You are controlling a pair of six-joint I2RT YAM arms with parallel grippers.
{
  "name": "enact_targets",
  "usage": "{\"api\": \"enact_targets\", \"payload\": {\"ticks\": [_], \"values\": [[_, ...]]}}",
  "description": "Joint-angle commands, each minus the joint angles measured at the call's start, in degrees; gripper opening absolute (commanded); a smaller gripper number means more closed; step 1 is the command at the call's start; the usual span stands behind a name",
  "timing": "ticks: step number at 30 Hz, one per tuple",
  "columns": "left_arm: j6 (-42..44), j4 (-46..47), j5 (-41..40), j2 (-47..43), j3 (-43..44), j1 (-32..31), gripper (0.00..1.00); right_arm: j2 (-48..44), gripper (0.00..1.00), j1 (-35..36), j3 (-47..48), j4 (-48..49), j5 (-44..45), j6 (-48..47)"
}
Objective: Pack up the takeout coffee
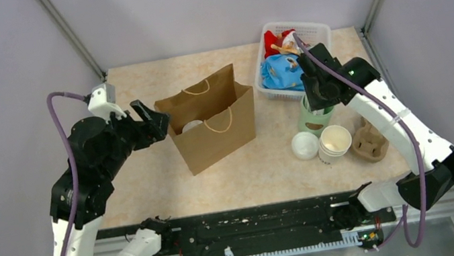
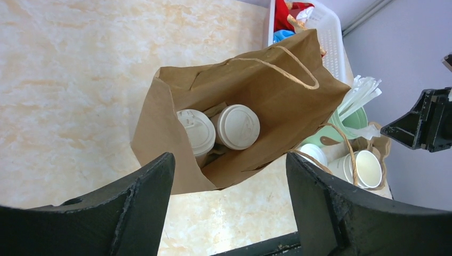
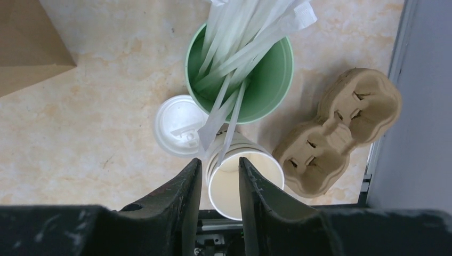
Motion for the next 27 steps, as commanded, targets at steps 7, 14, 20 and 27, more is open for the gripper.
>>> {"api": "enact_targets", "payload": {"ticks": [7,14,20,27], "values": [[-1.1,-0.3,0.8,-0.8,2.4,0.0,0.82,-3.2,0.27,-0.6,-4.7,4.8,2.9,-1.2],[-2.2,-1.5,0.5,-1.6,3.1,0.0,0.82,-2.2,0.18,-0.6,-6.0,6.6,6.4,-1.5],[-2.8,-1.8,0.7,-2.2,3.3,0.0,0.81,-1.0,0.16,-0.6,-6.7,8.4,6.9,-1.8],[-3.5,-2.0,0.6,-2.7,3.7,0.0,0.82,-0.1,0.00,-0.6,-3.0,6.0,8.5,-2.4]]}}
